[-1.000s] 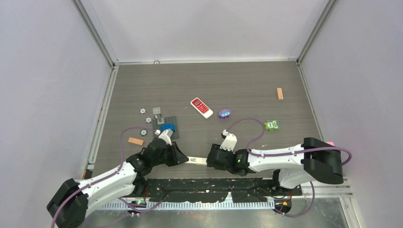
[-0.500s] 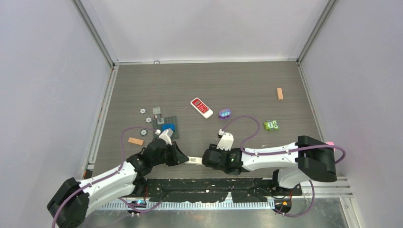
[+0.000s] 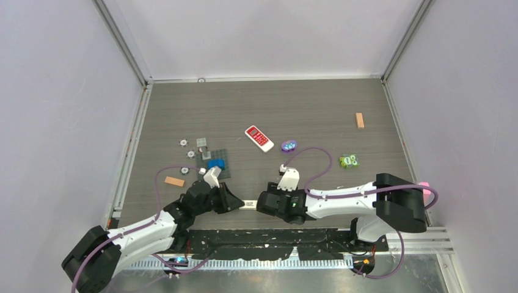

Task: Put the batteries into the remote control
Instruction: Load the battery cover into the remote control.

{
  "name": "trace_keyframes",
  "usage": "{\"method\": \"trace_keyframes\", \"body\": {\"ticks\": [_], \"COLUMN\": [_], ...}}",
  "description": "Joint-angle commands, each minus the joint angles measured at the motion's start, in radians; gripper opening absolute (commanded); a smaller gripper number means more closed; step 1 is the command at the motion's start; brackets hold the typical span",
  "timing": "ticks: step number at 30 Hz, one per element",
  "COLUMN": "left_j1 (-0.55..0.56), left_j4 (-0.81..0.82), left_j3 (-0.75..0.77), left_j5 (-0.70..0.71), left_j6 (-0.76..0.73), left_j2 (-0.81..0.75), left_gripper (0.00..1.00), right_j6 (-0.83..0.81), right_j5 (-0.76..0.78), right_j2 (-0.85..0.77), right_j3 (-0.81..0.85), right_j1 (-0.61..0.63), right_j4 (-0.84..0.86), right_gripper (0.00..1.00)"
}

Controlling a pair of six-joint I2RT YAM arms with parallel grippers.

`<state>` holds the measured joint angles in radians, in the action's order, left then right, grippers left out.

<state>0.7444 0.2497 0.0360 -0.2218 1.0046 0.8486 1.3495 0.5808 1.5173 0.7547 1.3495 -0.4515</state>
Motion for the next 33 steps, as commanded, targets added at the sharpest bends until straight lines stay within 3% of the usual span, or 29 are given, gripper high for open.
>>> {"method": "trace_keyframes", "body": {"ticks": [1,11,16,23,33], "left_j1": [0.055,0.055,0.055,0.055,0.055], "left_j4": [0.084,-0.225,-0.287,-0.317,-0.369], "left_j3": [-0.028,0.024,0.02,0.029,0.106], "left_j5": [-0.219,-0.072,-0.037,-0.023,0.004], "left_j6": [0.061,-0.015,-0.021,-0.022,0.009], "left_j2": [0.021,-0.109,-0.169,-0.176,-0.157], "left_gripper": [0.18,0.16,0.16,0.17,0.43], "right_j6": [-0.035,0.015,0.002,-0.101,-0.333], "right_j5": [-0.305,-0.262,-0.247,-0.231,-0.237], "right_j2": [0.264,0.114,0.016,-0.039,-0.146], "right_j3": [-0.057,-0.247,-0.337,-0.271,-0.143], "right_j1": [0.025,0.014,0.001,-0.016,-0.09], "right_j4": [0.231,0.237,0.235,0.169,0.057], "right_gripper": [0.58,0.66,0.67,0.68,0.74]}}
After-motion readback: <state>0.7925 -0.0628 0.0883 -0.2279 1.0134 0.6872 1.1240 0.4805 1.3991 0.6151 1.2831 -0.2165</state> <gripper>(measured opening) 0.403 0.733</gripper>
